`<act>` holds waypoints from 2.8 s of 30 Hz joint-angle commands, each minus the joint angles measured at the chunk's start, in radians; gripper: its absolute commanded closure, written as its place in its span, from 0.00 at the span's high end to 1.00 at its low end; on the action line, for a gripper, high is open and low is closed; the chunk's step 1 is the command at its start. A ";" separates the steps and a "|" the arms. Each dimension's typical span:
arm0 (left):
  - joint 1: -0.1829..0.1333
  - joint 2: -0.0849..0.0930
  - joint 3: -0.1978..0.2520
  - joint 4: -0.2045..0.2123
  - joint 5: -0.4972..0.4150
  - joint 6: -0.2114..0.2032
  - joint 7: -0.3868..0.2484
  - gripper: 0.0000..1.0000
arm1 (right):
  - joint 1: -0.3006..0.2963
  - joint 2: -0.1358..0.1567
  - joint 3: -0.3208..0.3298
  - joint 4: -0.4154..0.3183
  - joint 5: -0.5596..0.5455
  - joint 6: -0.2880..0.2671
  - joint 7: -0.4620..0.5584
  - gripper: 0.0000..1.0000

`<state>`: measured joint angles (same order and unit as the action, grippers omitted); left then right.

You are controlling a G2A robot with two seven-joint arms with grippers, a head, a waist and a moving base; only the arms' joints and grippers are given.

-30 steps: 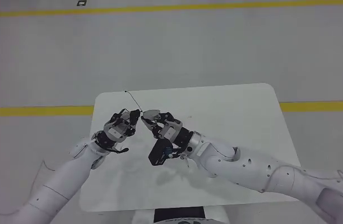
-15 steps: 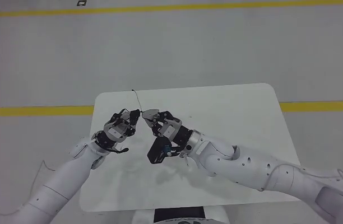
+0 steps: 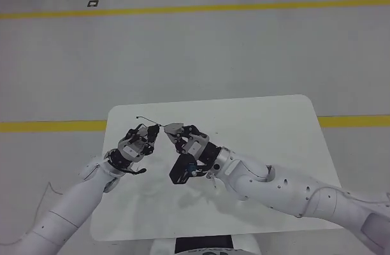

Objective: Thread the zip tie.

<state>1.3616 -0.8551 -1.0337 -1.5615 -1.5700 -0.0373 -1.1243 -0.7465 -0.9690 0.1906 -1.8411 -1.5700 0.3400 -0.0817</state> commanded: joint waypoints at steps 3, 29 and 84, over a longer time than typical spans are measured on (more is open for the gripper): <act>0.000 0.000 0.000 0.000 0.000 0.000 0.000 0.00 | 0.000 0.007 0.001 -0.003 0.000 0.000 0.002 0.00; 0.000 0.000 0.000 0.000 0.000 0.000 0.000 0.00 | -0.012 0.043 0.016 -0.019 0.000 0.000 0.017 0.00; 0.000 0.000 0.000 0.000 0.000 0.000 0.000 0.00 | -0.055 0.090 0.041 -0.027 0.000 0.000 0.046 0.00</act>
<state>1.3616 -0.8551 -1.0337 -1.5615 -1.5700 -0.0373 -1.1243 -0.8010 -0.8801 0.2322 -1.8679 -1.5700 0.3400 -0.0384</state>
